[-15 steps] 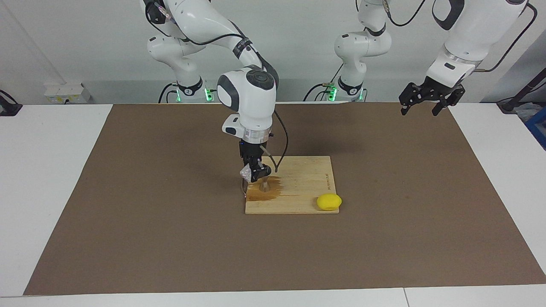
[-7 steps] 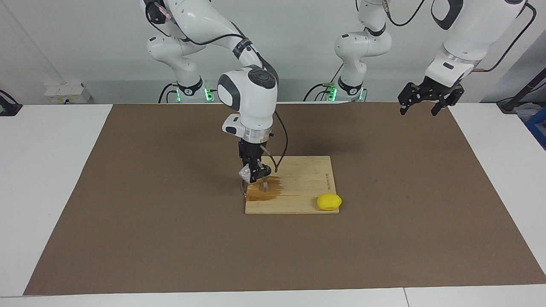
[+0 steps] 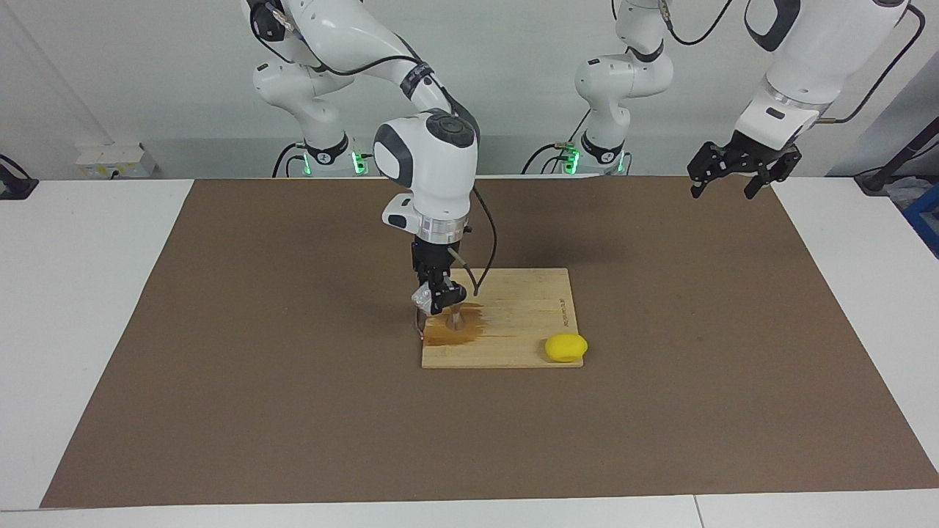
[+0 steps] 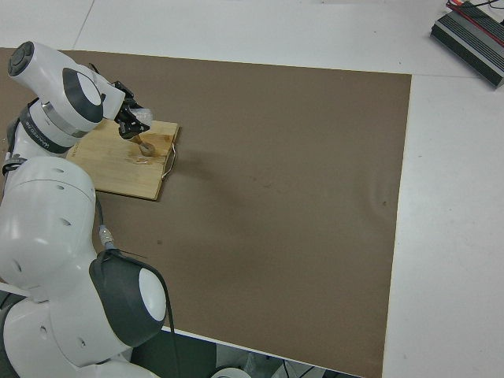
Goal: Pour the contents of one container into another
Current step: 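Turn the glass cup upright and carry it back with the right gripper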
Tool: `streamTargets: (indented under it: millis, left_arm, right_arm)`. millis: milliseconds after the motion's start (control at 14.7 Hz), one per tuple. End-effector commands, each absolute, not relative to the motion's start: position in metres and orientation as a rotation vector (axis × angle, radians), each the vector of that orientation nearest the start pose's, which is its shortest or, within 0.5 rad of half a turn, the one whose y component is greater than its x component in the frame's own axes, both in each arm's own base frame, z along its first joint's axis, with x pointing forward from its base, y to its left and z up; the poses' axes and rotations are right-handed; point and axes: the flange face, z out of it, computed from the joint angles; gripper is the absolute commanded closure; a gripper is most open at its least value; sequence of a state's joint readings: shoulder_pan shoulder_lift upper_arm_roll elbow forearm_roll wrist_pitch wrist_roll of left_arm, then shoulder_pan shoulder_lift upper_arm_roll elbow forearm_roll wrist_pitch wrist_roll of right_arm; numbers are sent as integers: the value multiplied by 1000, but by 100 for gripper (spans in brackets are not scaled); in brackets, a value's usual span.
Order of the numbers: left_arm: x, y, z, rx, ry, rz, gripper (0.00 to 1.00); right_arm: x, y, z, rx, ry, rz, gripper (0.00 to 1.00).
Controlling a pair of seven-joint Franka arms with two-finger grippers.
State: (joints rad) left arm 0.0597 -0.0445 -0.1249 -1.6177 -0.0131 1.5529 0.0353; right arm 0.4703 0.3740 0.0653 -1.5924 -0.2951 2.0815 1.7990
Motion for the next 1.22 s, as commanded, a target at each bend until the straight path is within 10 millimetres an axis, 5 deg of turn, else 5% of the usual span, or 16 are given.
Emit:
streamTargets:
  millis: [0, 748, 1156]
  left_arm:
    - [527, -35, 627, -3130, 168, 30, 0]
    - [527, -35, 627, -3130, 168, 30, 0]
    - [527, -35, 627, -3130, 168, 30, 0]
  right_arm:
    - [600, 325, 441, -2543, 1749, -359, 100]
    - [616, 295, 446, -2327, 1906, -54, 100]
    - [640, 233, 436, -2153, 2006, 171, 100]
